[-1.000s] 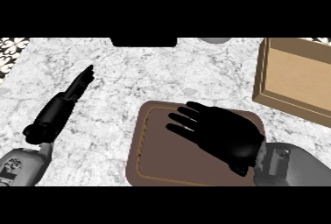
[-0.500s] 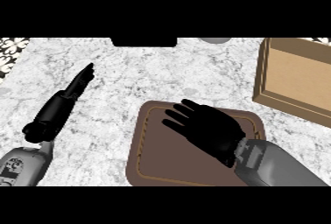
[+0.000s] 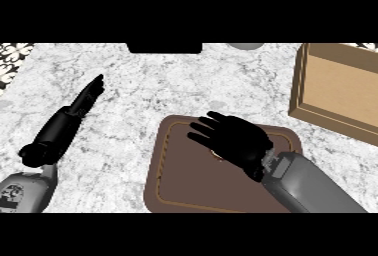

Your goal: Pick the cupcake from the tray and place it in the cardboard box

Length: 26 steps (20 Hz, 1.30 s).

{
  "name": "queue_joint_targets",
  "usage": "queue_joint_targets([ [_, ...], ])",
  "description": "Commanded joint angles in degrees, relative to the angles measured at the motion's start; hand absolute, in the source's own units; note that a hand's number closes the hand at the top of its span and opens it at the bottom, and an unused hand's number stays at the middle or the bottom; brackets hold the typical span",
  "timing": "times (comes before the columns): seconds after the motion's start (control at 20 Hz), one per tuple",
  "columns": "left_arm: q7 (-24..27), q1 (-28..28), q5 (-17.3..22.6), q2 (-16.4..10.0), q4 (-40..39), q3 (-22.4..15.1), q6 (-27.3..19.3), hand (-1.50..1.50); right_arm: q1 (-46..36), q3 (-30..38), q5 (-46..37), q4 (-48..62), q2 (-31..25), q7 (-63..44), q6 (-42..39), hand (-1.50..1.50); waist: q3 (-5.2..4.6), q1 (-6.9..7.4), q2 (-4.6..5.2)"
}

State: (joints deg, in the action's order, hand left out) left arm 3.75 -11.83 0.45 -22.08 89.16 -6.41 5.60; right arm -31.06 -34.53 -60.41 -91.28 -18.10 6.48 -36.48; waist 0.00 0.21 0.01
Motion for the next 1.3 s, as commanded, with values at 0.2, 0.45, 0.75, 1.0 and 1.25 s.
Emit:
queue_joint_targets([
  [0.2, -0.9, -0.4, -1.0, 1.4, 0.9, 2.1, 2.8, 0.0, 0.4, -0.3, -8.7, 11.8, 3.8, 3.3, 8.7, -1.5, 0.01, 0.24, 0.05],
  [0.45, -1.5, -1.6, -2.4, 3.1, -0.4, 3.9, 4.1, 0.0, 3.2, 1.0, -11.4, 5.8, 6.3, 1.8, 3.6, -1.5, 0.0, -0.12, -0.05],
  [0.75, -2.7, -3.3, -4.0, 5.0, -0.8, 4.4, 4.1, 0.0, 1.8, 3.3, -13.6, 16.9, 7.6, 8.7, 10.1, -1.5, 0.01, 0.0, 0.01],
  [1.0, 1.8, 1.7, -4.6, 3.2, 0.2, 5.0, 5.5, 0.0, 0.6, 2.5, -13.5, 13.8, 5.2, 16.0, 13.9, 1.5, 0.0, 0.1, -0.06],
  [1.25, -2.8, -0.8, -4.0, 5.1, 2.4, 5.5, 5.4, 0.0, 0.6, 1.9, -17.1, 19.5, 11.8, 15.3, 22.9, 1.5, 0.02, 0.22, 0.0],
])
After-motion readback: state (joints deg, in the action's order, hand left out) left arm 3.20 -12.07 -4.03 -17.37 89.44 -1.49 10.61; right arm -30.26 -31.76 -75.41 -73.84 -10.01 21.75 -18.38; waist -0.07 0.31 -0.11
